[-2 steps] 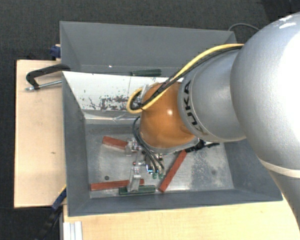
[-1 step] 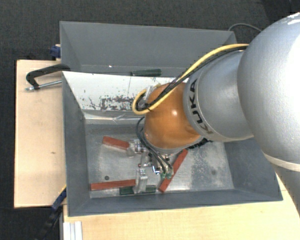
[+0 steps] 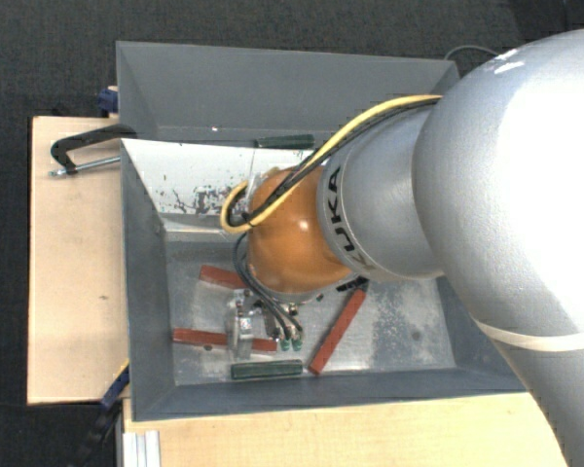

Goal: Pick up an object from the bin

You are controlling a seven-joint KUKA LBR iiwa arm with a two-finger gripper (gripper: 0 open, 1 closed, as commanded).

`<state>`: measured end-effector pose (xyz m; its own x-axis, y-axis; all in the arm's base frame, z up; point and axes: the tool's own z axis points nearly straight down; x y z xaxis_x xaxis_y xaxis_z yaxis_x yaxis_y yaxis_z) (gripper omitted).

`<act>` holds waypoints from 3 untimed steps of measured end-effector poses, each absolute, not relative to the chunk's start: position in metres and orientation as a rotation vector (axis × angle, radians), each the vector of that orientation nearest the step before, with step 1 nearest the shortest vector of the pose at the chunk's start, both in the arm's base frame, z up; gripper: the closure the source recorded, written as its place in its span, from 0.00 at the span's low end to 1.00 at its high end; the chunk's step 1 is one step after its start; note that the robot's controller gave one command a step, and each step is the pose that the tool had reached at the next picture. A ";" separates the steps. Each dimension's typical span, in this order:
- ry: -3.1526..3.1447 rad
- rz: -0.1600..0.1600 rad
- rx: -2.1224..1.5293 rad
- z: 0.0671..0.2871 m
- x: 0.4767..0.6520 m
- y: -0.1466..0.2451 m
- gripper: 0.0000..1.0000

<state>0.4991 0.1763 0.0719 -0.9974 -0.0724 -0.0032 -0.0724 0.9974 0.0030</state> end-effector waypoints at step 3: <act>3.136 0.003 -0.097 0.165 0.498 0.158 0.00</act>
Offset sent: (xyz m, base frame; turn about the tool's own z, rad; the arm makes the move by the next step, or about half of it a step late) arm 0.0076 -0.0087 0.0725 -0.0224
